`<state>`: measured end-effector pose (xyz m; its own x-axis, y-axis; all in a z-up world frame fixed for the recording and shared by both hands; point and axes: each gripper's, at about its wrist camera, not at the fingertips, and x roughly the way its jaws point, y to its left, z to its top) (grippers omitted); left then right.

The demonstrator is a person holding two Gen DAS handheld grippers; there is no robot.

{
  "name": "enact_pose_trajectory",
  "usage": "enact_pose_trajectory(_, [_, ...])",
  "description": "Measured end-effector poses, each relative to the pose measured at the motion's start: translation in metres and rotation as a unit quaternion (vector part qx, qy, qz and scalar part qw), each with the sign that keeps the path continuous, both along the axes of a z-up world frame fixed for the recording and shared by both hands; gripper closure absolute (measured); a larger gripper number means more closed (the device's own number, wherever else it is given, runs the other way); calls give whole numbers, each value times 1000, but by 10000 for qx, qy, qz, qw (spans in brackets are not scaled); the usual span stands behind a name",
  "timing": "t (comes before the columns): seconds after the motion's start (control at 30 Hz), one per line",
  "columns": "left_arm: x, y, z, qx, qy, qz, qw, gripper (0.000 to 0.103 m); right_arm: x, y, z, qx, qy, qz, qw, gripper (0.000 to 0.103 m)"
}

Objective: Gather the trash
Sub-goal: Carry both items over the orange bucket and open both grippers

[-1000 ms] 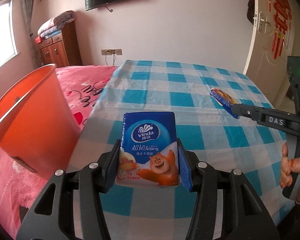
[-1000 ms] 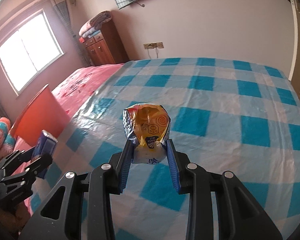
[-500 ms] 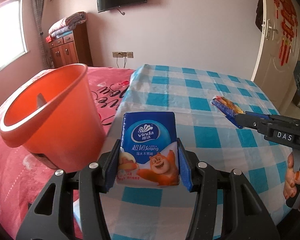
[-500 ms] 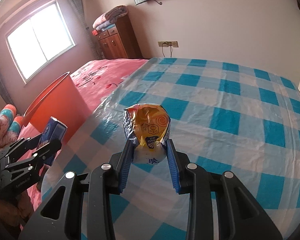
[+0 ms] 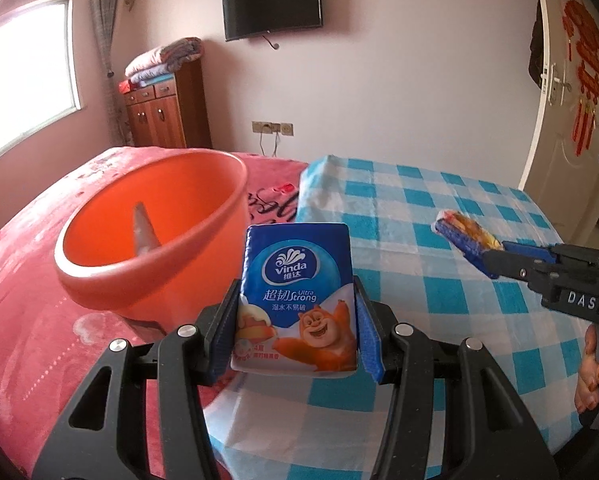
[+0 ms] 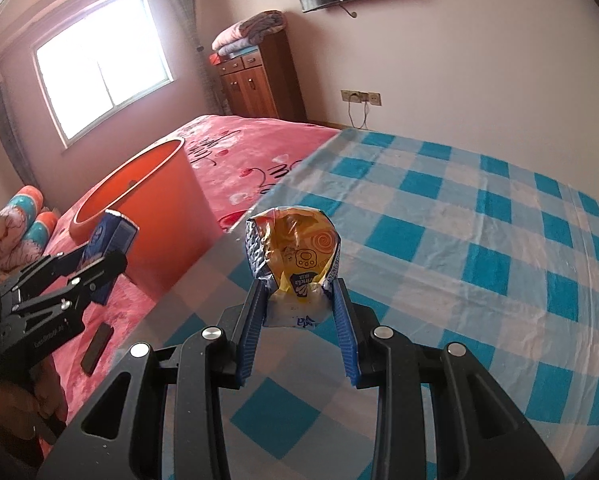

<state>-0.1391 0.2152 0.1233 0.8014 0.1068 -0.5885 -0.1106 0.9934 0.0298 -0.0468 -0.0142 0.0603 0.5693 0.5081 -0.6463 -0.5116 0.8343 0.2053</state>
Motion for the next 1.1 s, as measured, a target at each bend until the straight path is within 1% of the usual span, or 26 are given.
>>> enact_pose_trajectory(0.27, [-6, 18, 17, -38, -270, 135, 9995, 50, -7, 27, 18, -34, -122, 270, 9996, 67])
enact_pose_trajectory(0.4, [-8, 30, 26, -48, -407, 246, 9989, 50, -9, 45, 32, -54, -241, 458, 9986, 67])
enact_pose_trajectory(0.67, [-8, 65, 39, -43, -653, 607, 9960, 50, -5, 97, 55, -76, -398, 965, 9945, 67])
enact_pose_trajectory(0.93, [-4, 106, 43, -61, -743, 1056, 9916, 50, 8, 152, 73, -21, -493, 1392, 9890, 67])
enact_pose_trajectory(1.1, [6, 130, 43, -192, -752, 1240, 9892, 50, 22, 177, 78, 38, -460, 1541, 9870, 67])
